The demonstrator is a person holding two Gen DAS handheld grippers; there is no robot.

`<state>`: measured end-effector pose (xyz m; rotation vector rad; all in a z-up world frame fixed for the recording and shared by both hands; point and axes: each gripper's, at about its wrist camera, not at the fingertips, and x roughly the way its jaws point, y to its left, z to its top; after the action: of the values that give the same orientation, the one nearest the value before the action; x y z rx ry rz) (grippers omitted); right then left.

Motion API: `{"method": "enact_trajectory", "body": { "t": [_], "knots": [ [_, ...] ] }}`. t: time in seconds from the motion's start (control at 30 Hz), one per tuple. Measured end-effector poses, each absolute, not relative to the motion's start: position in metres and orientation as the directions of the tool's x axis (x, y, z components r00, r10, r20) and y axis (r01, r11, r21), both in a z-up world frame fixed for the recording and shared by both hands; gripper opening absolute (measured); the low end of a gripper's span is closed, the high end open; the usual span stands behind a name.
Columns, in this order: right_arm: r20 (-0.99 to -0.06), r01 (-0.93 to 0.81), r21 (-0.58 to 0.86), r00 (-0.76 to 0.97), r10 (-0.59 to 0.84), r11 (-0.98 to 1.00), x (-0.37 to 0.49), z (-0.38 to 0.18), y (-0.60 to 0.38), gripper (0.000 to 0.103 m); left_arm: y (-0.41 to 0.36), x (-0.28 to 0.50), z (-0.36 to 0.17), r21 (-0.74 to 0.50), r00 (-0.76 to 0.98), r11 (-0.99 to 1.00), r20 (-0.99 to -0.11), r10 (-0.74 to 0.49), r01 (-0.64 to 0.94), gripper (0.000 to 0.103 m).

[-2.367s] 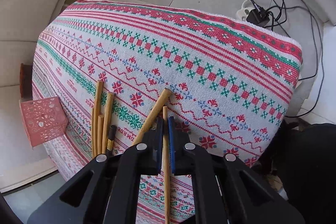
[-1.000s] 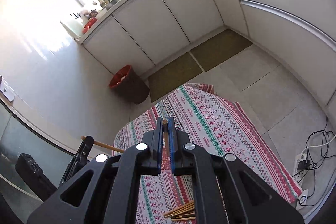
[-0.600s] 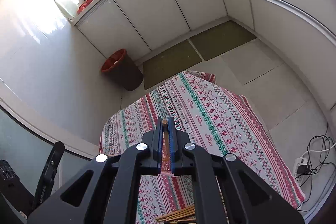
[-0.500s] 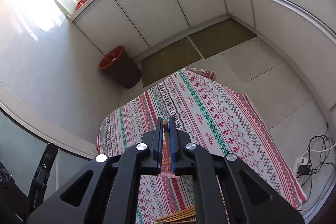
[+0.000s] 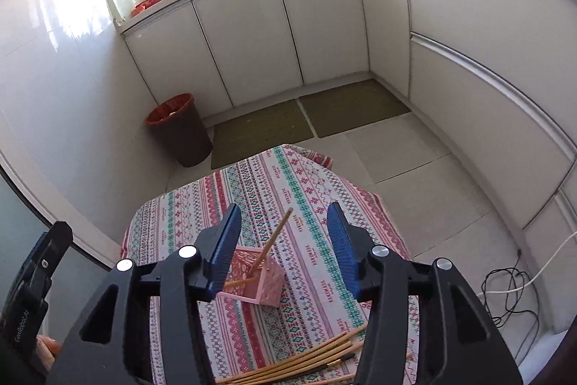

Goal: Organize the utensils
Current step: 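Carry both chopsticks over the pink basket and open both tools to drop them in, then lower the left tool to the pile and grasp another chopstick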

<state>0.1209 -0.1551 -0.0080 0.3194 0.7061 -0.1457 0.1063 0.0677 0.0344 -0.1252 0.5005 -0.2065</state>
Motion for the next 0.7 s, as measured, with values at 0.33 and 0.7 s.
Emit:
{"method": "enact_trajectory", "body": {
  "t": [0.33, 0.7],
  "knots": [
    [-0.625, 0.266, 0.148, 0.771, -0.119, 0.952, 0.070, -0.015, -0.156, 0.078, 0.057, 0.087, 0.019, -0.140, 0.847, 0.982, -0.500, -0.182, 0.128, 0.095],
    [-0.658, 0.366, 0.155, 0.731, -0.180, 0.917, 0.004, -0.048, -0.208, 0.096, 0.030, 0.084, -0.033, -0.080, 0.687, 0.969, -0.691, -0.223, 0.234, 0.096]
  ]
}}
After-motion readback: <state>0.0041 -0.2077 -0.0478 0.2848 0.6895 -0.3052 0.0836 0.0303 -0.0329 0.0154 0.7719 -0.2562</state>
